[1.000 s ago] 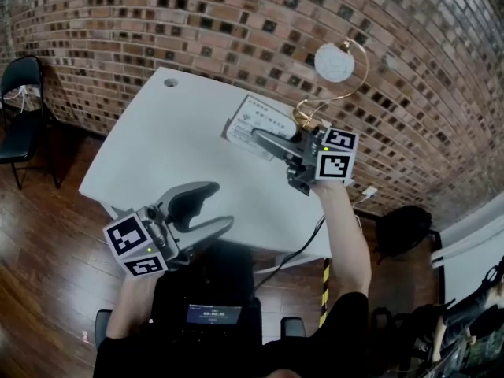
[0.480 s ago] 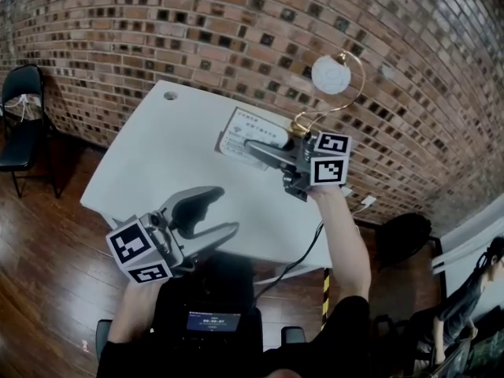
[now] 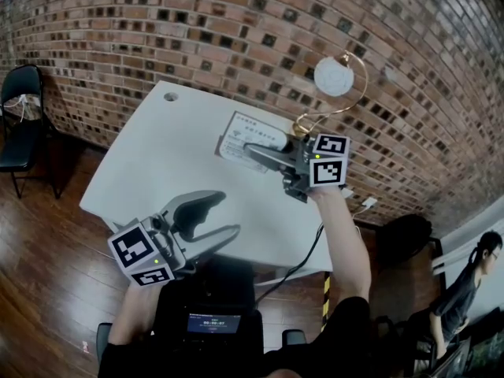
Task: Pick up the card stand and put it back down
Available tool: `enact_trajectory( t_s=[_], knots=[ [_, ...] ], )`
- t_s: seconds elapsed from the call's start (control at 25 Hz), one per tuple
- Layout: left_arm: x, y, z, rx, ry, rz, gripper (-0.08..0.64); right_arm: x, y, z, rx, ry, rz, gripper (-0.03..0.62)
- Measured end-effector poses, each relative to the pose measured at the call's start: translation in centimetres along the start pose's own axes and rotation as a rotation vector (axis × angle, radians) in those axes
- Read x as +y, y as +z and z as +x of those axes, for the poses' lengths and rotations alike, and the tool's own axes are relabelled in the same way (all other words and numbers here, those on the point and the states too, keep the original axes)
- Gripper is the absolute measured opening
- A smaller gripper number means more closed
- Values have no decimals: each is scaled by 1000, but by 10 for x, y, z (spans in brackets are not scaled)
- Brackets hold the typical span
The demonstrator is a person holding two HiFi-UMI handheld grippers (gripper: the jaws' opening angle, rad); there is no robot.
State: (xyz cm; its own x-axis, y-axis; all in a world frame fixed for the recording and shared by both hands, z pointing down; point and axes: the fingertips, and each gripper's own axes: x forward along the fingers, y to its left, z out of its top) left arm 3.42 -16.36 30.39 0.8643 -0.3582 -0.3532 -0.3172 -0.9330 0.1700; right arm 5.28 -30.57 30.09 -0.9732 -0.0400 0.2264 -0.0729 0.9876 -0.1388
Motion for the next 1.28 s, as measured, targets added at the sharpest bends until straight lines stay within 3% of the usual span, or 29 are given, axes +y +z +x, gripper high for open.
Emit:
enact_trajectory(
  t_s=[0.56, 1.04, 1.28],
  knots=[
    [32, -18, 0, 18, 12, -46, 252, -74, -27, 2, 30, -31, 84, 26],
    [75, -35, 0, 41, 52, -104, 252, -222, -39, 9, 66, -109, 92, 26],
    [97, -47, 0, 67, 77, -130, 252, -282, -51, 23, 80, -98, 85, 28]
  ],
)
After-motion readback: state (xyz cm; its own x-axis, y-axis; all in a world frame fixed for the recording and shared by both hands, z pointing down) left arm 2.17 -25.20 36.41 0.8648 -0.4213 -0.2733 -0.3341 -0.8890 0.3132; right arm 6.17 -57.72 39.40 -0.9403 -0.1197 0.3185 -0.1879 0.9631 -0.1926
